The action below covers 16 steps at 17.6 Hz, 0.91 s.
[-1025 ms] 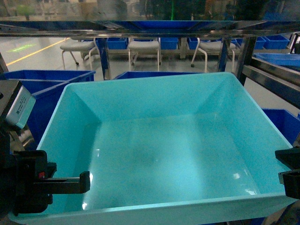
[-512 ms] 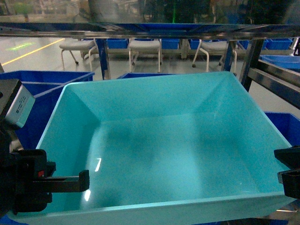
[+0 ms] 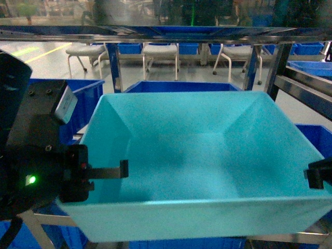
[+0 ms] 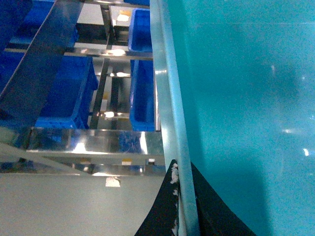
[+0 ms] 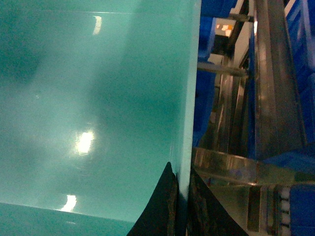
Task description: Organize blue bins on left shelf correctly
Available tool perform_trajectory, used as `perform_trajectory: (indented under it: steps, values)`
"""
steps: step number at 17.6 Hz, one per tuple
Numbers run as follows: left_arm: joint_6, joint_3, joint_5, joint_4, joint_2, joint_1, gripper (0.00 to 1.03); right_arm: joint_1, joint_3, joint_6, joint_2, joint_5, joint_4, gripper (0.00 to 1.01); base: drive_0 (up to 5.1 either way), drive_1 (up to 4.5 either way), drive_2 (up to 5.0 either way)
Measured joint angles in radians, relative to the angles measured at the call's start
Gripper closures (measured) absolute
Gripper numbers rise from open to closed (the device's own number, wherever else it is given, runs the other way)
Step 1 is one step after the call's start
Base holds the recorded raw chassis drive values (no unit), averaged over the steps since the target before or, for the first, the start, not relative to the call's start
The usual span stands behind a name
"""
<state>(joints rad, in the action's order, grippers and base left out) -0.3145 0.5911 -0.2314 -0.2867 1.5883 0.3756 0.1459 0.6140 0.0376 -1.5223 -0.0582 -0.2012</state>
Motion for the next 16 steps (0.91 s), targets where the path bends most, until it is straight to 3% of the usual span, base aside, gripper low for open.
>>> perform_trajectory:
  steps: [4,10,16]
  values:
    - [0.008,0.105,0.003,-0.016,0.163,-0.001,1.01,-0.017,0.082,-0.019,-0.124,0.022,-0.015,0.99,0.0,0.00,0.0]
    - [0.025,0.238,-0.009,-0.005,0.315,-0.034,1.01,-0.021,0.167,-0.026,-0.269,-0.003,-0.046,0.99,0.0,0.00,0.0]
    - [0.028,0.417,0.008,0.078,0.484,-0.074,1.01,-0.014,0.363,-0.035,-0.458,0.010,0.034,0.99,0.0,0.00,0.0]
